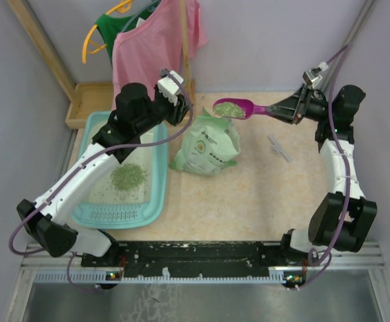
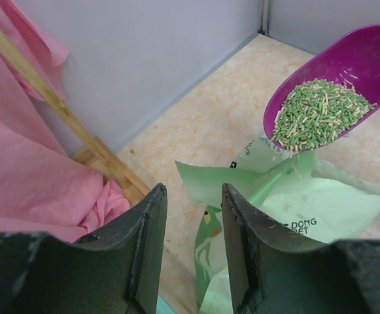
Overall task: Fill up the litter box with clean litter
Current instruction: 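Scoop the cat litter from the cat litter bag, then pour the cat litter into the litter box.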
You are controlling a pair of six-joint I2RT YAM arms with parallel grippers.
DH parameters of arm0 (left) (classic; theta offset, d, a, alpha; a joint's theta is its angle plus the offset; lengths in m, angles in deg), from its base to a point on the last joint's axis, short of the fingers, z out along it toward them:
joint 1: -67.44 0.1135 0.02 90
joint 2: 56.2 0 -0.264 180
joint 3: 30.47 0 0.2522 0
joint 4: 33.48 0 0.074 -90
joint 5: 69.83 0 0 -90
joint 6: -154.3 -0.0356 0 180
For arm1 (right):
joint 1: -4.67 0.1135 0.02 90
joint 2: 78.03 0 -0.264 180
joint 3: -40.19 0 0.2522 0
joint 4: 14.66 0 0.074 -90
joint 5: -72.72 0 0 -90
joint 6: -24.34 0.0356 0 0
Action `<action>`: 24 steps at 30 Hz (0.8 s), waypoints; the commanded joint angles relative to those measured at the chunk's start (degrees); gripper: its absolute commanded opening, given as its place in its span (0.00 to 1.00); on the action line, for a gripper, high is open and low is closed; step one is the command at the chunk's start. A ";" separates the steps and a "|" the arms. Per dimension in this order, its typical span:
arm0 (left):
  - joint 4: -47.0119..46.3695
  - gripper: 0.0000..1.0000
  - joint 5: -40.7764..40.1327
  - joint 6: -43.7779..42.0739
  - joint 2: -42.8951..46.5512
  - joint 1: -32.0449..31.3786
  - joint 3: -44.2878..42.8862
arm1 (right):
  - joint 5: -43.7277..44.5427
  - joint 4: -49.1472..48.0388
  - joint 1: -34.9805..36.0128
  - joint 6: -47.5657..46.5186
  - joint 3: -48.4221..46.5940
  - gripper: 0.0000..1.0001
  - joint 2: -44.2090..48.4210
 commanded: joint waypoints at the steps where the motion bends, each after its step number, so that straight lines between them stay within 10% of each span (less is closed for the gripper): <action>1: -2.80 0.45 -1.62 1.01 2.77 -0.01 2.02 | -0.56 -5.19 2.17 2.78 -3.74 0.00 -0.22; 24: -7.24 0.44 -12.34 3.63 11.04 0.30 11.99 | -1.10 -7.87 14.89 5.73 -12.34 0.00 -8.12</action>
